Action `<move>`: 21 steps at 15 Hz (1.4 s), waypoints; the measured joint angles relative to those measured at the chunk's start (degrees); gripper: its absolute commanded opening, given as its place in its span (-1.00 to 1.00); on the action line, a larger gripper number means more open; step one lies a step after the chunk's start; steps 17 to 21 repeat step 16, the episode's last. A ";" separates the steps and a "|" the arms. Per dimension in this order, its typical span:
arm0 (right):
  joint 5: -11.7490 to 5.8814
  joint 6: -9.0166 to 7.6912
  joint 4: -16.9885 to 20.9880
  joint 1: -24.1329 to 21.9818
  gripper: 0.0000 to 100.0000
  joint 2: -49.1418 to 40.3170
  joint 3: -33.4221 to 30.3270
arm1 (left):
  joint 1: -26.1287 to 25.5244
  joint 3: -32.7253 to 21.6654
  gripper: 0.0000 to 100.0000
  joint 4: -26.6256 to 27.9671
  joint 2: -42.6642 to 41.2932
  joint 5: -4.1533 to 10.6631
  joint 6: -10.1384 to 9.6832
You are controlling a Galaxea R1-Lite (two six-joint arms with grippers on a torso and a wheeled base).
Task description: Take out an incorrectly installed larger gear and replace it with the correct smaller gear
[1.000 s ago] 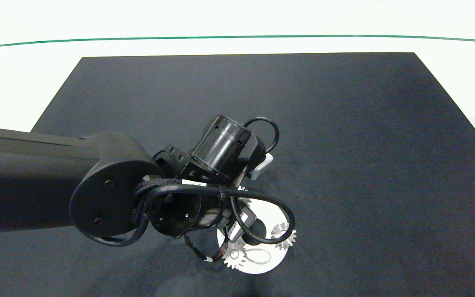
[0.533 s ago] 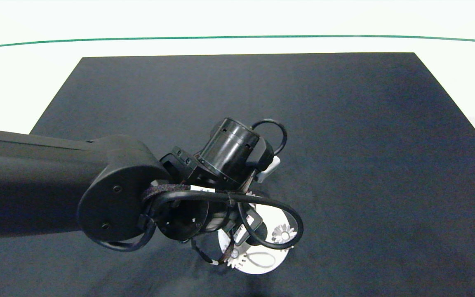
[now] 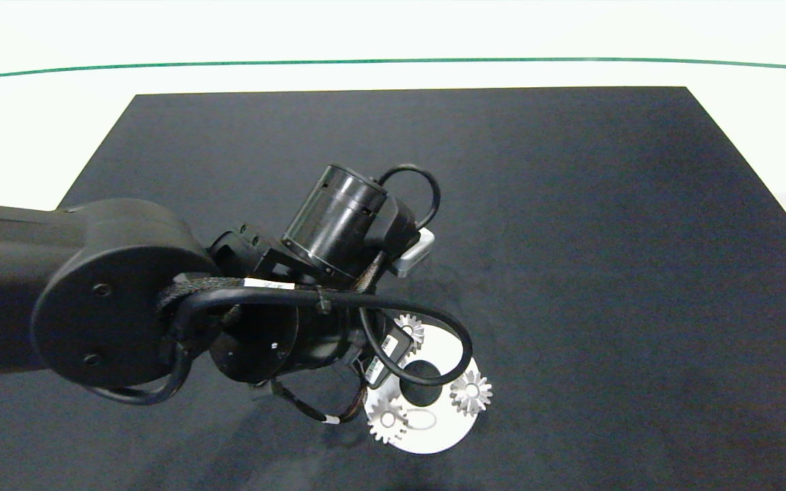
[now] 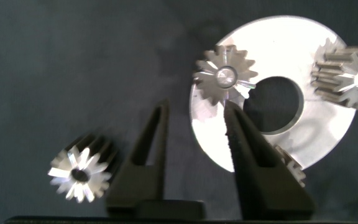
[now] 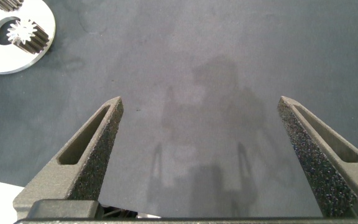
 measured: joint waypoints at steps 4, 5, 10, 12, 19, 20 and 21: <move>0.48 0.11 -0.41 0.02 1.00 0.06 -0.61 | 5.18 7.14 1.00 -0.06 -10.28 0.00 -2.58; 0.85 0.22 -0.27 0.11 1.00 0.26 -1.29 | 7.25 9.19 1.00 -0.05 -14.03 -0.02 -2.86; 0.39 -0.68 -0.05 -1.65 1.00 1.05 -8.44 | 20.92 19.58 1.00 -0.06 -34.39 0.00 -4.44; 0.30 -2.34 0.00 -4.97 1.00 1.16 -9.81 | 26.73 24.82 1.00 -0.13 -42.52 0.28 -5.14; 0.48 -3.69 0.22 -12.92 1.00 0.39 -9.64 | 37.82 34.49 1.00 -0.09 -59.53 0.50 -3.47; 0.48 -3.69 0.22 -12.92 1.00 0.39 -9.64 | 37.82 34.49 1.00 -0.09 -59.53 0.50 -3.47; 0.48 -3.69 0.22 -12.92 1.00 0.39 -9.64 | 37.82 34.49 1.00 -0.09 -59.53 0.50 -3.47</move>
